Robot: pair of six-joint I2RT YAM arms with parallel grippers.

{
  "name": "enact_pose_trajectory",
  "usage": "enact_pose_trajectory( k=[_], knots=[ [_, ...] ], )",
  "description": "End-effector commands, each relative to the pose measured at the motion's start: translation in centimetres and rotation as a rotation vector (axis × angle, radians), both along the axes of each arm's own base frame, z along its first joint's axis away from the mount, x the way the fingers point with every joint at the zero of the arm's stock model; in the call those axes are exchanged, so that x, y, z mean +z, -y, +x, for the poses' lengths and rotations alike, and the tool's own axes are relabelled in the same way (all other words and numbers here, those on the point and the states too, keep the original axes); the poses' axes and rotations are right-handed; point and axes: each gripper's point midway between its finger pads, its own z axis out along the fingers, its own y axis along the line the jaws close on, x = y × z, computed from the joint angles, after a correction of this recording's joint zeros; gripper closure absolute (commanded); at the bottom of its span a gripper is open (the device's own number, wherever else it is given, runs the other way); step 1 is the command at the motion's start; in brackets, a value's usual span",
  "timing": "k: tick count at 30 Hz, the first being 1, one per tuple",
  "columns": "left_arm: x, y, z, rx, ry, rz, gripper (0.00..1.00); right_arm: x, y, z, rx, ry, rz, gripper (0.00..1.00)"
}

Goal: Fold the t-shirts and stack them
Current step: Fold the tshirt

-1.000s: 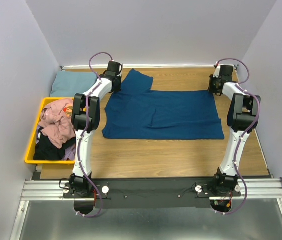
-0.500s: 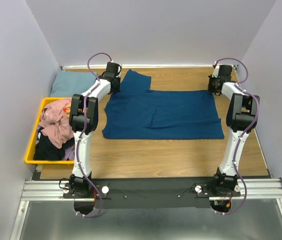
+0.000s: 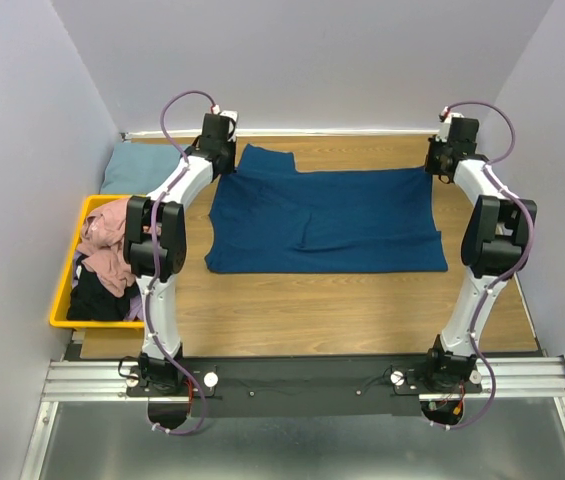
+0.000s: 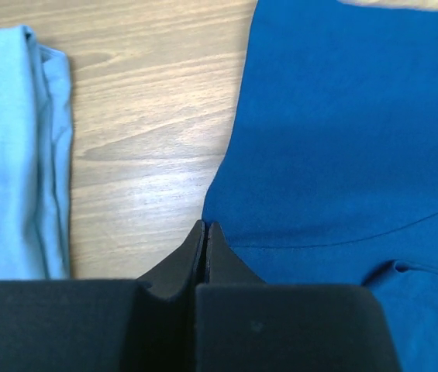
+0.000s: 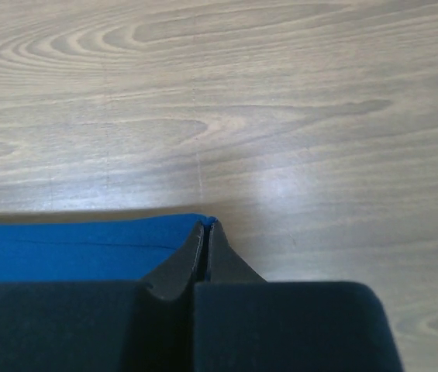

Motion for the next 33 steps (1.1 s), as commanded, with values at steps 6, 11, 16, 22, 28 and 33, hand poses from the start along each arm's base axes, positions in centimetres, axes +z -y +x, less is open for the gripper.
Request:
enact_pose_trajectory(
  k=[6,11,16,22,28,33],
  knots=[
    [2.1,-0.7,-2.3,0.0,0.045,-0.013,1.0,0.9,3.0,-3.3,-0.184,-0.011,-0.015,0.99],
    [2.5,-0.9,-4.1,0.0,0.046,-0.027,1.0,0.3,3.4,-5.4,-0.242,-0.032,-0.002,0.99],
    [2.0,-0.9,-6.1,0.002,0.021,-0.047,1.0,-0.2,3.7,-7.2,-0.301,-0.039,0.018,0.99],
    [-0.4,-1.5,-8.5,0.017,-0.049,-0.039,1.0,-2.5,4.2,-9.3,-0.365,-0.079,0.013,0.99],
    [-2.3,-1.7,-11.0,0.029,-0.097,-0.054,1.0,-4.0,4.8,-10.2,-0.41,-0.094,0.014,0.99],
    [-4.6,-1.9,-12.4,0.041,-0.159,-0.05,1.0,-5.1,4.9,-10.6,-0.42,-0.108,0.011,0.99]
  ],
)
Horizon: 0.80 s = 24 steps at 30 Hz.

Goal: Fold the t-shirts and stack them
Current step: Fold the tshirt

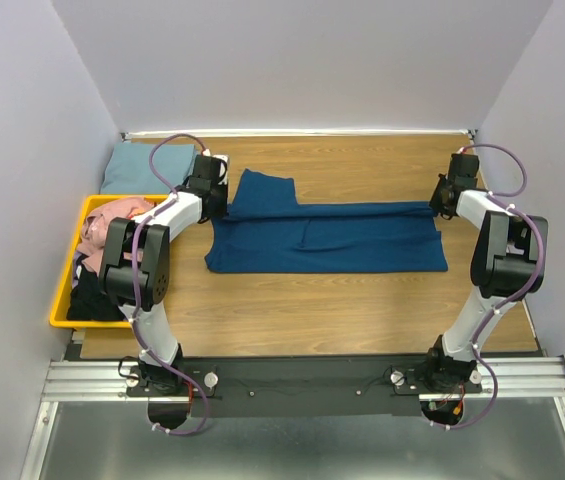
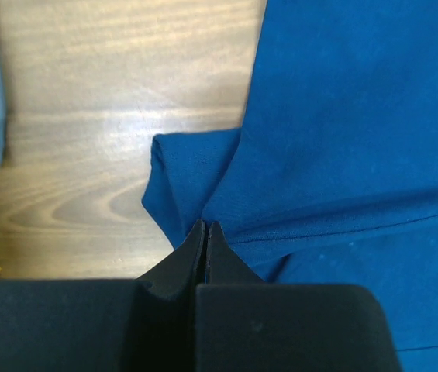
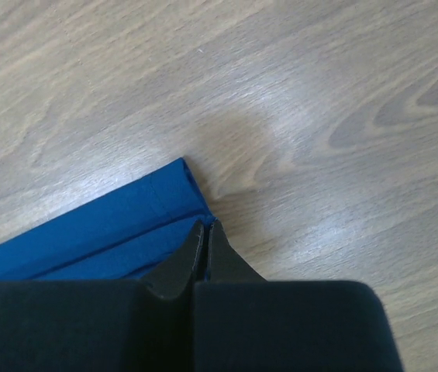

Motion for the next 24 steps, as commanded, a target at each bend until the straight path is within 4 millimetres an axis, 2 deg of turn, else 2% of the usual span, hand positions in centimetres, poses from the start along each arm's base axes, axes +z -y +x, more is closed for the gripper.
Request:
enact_pose_trajectory(
  k=[1,4,10,12,15,17,18,20,21,22,23,24],
  knots=[
    [-0.2,-0.5,-0.8,0.024,-0.01,0.0,1.0,-0.2,2.3,-0.3,-0.083,0.017,-0.056,0.99],
    [-0.8,-0.6,-1.2,0.032,-0.027,-0.003,1.0,-0.9,2.1,-0.5,-0.079,0.007,-0.045,0.99],
    [-0.8,-0.9,-1.4,0.046,-0.03,0.015,1.0,-1.8,1.5,-0.6,-0.066,-0.002,-0.02,0.98],
    [-1.0,-0.9,-1.6,0.048,-0.036,0.011,1.0,-2.0,1.3,-0.6,-0.059,-0.005,-0.009,0.96],
    [-1.6,-0.5,-2.0,0.044,-0.052,0.001,0.99,-2.0,1.0,-0.6,-0.052,-0.004,0.003,0.88],
    [-1.7,0.3,-2.3,0.027,-0.06,-0.005,0.89,-1.8,0.6,-0.7,-0.026,0.001,0.016,0.73],
    [-1.7,0.3,-2.5,0.037,-0.066,0.002,0.8,-1.0,0.1,-0.5,-0.002,0.017,0.025,0.62],
    [-1.5,1.0,-2.7,0.03,-0.063,0.014,0.72,0.0,-0.4,-0.5,0.009,0.04,0.023,0.53],
    [-1.6,1.0,-2.9,0.034,-0.067,0.018,0.68,1.3,-0.5,-0.3,0.009,0.068,0.021,0.47],
    [-1.5,1.0,-3.0,0.043,-0.064,0.022,0.6,2.3,-0.7,-0.3,0.007,0.086,0.024,0.45],
    [-1.0,1.2,-3.0,0.045,-0.053,0.02,0.56,3.1,-0.7,-0.2,0.006,0.102,0.025,0.44],
    [-0.7,1.0,-3.1,0.059,-0.041,0.017,0.48,4.8,-1.2,-0.1,0.009,0.138,0.028,0.43]
  ],
)
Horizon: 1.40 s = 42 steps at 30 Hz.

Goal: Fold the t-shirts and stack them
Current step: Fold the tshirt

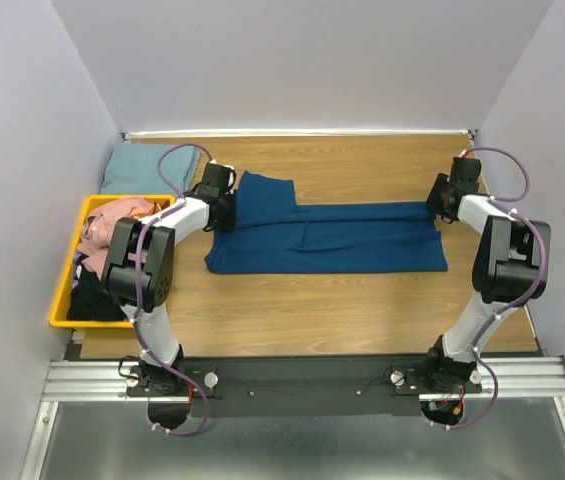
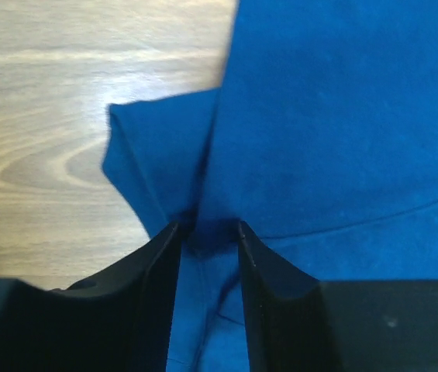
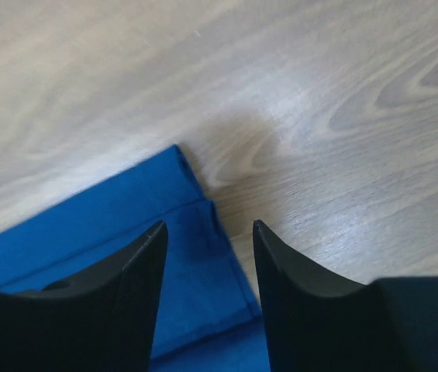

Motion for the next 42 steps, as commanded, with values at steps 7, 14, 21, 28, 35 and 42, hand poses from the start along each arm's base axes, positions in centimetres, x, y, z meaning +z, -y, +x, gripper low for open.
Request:
enact_pose_trajectory(
  k=[7,14,21,28,35,42],
  knots=[
    [5.3,-1.8,-0.2,0.12,0.137,0.046,0.26,11.8,-10.2,2.9,0.298,0.277,0.168,0.39],
    [11.0,-3.3,-1.4,0.153,0.304,0.043,0.18,9.5,-25.1,4.1,0.664,0.205,0.385,0.43],
    [15.9,-4.9,-6.0,0.177,0.509,-0.011,0.12,6.3,-34.6,6.7,0.795,0.16,0.502,0.45],
    [16.3,-6.0,-8.6,0.211,0.626,-0.048,0.09,1.5,-38.5,8.3,0.802,0.096,0.565,0.46],
    [16.5,-5.2,-7.9,0.178,0.626,-0.064,0.09,-1.7,-40.6,8.8,0.813,0.045,0.629,0.46],
    [16.6,-5.5,-7.9,0.173,0.628,-0.039,0.09,-3.9,-42.1,8.9,0.828,0.013,0.679,0.53]
  ],
)
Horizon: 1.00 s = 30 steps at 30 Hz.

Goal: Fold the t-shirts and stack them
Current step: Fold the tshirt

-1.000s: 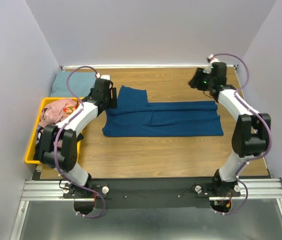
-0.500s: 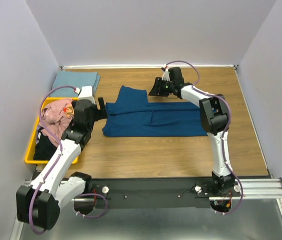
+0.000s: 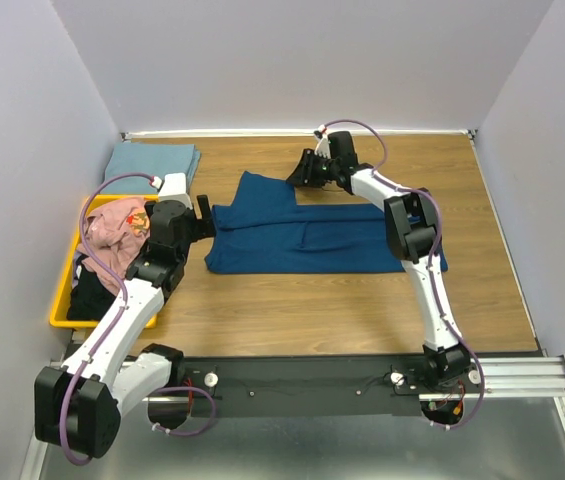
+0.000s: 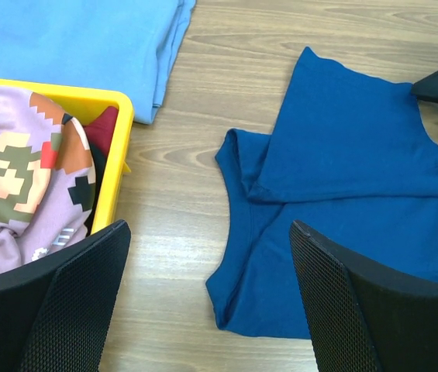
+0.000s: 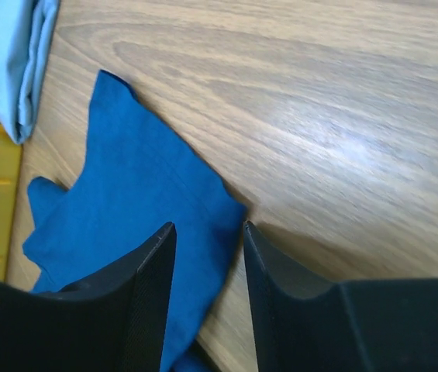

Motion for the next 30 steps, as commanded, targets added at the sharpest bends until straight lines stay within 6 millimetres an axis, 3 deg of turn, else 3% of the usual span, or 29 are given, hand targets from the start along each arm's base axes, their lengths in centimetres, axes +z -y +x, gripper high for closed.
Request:
enact_pose_trajectory(
  k=[1,3,6,7,10,11,14,15,16,18,20,21,24,30],
  knots=[
    [1.9,-0.3,0.5,0.011,0.062,0.003,0.1,-3.7,-1.6,-1.6,0.045,-0.093,0.007,0.55],
    [1.9,-0.3,0.5,0.01,0.063,0.006,0.1,-3.7,-1.9,-1.4,0.052,-0.088,0.015,0.59],
    [1.8,-0.3,0.5,0.009,0.06,0.008,0.1,-3.9,-2.2,-1.5,0.068,-0.09,0.023,0.74],
    [1.8,-0.3,0.6,0.007,0.06,0.009,0.1,-3.9,-2.2,-1.4,0.071,-0.087,0.026,0.84],
    [1.5,-0.2,0.7,0.0,0.052,0.012,0.11,-2.3,-3.0,-2.0,0.122,-0.068,0.053,0.99],
    [1.5,-0.1,0.7,-0.002,0.051,0.013,0.11,-1.8,-3.1,-2.2,0.142,-0.057,0.059,0.99],
    [1.2,0.0,0.8,-0.008,0.043,0.015,0.11,2.4,-3.8,-3.5,0.225,-0.009,0.109,0.99],
    [1.2,0.0,0.9,-0.007,0.041,0.017,0.11,2.0,-3.9,-4.0,0.24,-0.017,0.109,0.99],
    [1.2,0.0,0.9,-0.01,0.041,0.016,0.11,3.9,-4.1,-4.3,0.258,0.013,0.119,0.99],
    [1.1,0.1,0.9,-0.014,0.039,0.014,0.11,4.8,-4.1,-5.7,0.292,0.017,0.123,0.99],
    [1.0,0.2,0.9,-0.018,0.034,0.018,0.11,6.9,-4.2,-6.9,0.324,0.037,0.138,0.99],
    [1.0,0.2,0.9,-0.02,0.033,0.019,0.11,6.2,-4.3,-8.1,0.339,0.014,0.133,0.99],
    [0.9,0.2,0.9,-0.023,0.029,0.019,0.11,7.8,-4.3,-10.1,0.377,0.027,0.136,0.99],
    [0.7,0.4,0.9,-0.034,0.021,0.018,0.12,6.7,-4.1,-15.3,0.441,-0.037,0.123,0.99]
  ],
)
